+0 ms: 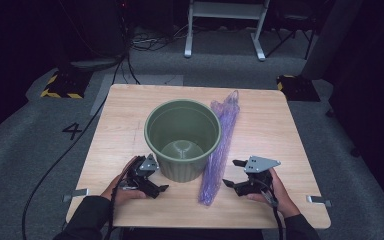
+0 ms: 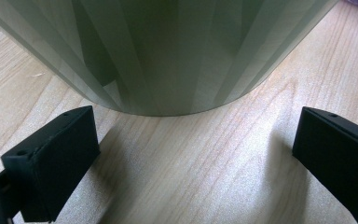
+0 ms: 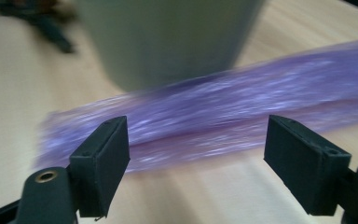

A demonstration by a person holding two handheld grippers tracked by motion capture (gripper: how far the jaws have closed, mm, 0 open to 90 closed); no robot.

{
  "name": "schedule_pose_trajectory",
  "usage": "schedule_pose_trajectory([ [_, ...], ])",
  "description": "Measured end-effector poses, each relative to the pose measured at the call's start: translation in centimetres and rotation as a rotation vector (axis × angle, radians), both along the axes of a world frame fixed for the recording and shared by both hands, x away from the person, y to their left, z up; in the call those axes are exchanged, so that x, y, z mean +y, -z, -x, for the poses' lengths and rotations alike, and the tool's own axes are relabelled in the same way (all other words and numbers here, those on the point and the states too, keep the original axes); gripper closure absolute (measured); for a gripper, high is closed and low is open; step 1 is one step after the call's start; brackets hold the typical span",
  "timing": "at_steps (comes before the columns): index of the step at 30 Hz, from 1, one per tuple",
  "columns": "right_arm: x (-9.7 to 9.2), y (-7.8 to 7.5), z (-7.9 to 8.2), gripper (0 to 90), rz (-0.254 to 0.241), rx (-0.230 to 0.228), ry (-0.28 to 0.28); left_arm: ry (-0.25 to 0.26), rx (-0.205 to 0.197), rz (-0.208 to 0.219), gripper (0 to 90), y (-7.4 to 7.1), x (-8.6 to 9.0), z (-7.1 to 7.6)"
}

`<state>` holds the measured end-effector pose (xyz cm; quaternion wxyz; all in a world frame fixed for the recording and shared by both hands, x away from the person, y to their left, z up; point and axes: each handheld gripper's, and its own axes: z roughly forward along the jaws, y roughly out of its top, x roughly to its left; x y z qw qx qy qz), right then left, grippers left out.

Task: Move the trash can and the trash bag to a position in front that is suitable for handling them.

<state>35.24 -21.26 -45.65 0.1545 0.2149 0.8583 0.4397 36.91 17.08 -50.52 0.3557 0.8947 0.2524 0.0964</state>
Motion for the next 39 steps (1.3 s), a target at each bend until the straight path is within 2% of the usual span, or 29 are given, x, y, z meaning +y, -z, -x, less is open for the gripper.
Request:
schedule_pose_trajectory([
  [4, 0.1, 0.1, -2.0, 20.6, 0.017, 0.005, 0.079, -0.002, 0.000, -0.002, 0.0, 0.0, 0.0, 0.1],
  [9, 0.5, -0.3, -4.8, 19.8, -0.016, 0.024, 0.147, -0.006, -0.002, -0.004, 0.1, 0.0, 0.1, 0.1],
  [12, 0.9, -0.4, -6.6, 18.1, -0.017, 0.043, 0.168, -0.007, -0.002, -0.003, 0.1, 0.0, 0.1, 0.1],
  [16, 2.0, 0.3, -8.6, 17.3, 0.043, 0.059, 0.187, -0.007, -0.002, -0.004, 0.1, 0.0, 0.1, 0.2],
  [20, 2.5, 1.2, -10.1, 17.1, 0.006, 0.105, 0.212, -0.008, -0.003, -0.003, 0.2, 0.0, 0.1, 0.2],
  [23, 2.8, 1.7, -10.5, 17.1, 0.008, 0.115, 0.223, -0.008, -0.003, -0.003, 0.1, 0.0, 0.1, 0.2],
  [24, 3.1, 2.3, -10.8, 18.5, 0.021, 0.123, 0.236, -0.009, -0.003, -0.003, 0.2, 0.0, 0.1, 0.2],
  [27, 3.4, 2.8, -11.0, 23.4, 0.040, 0.110, 0.255, -0.009, -0.003, -0.003, 0.2, 0.0, 0.1, 0.2],
  [29, 3.5, 3.1, -11.1, 30.5, 0.052, 0.110, 0.270, -0.009, -0.003, -0.003, 0.2, 0.0, 0.1, 0.2],
  [31, 3.4, 3.4, -11.2, 43.3, 0.056, 0.116, 0.269, -0.009, -0.003, -0.003, 0.1, 0.0, 0.1, 0.2],
  [36, 3.3, 3.8, -11.5, 47.2, 0.064, 0.136, 0.274, -0.009, -0.003, -0.003, 0.1, 0.0, 0.1, 0.2],
  [39, 3.4, 4.1, -11.5, 53.0, 0.064, 0.146, 0.268, -0.008, -0.003, -0.003, 0.1, 0.0, 0.1, 0.2],
])
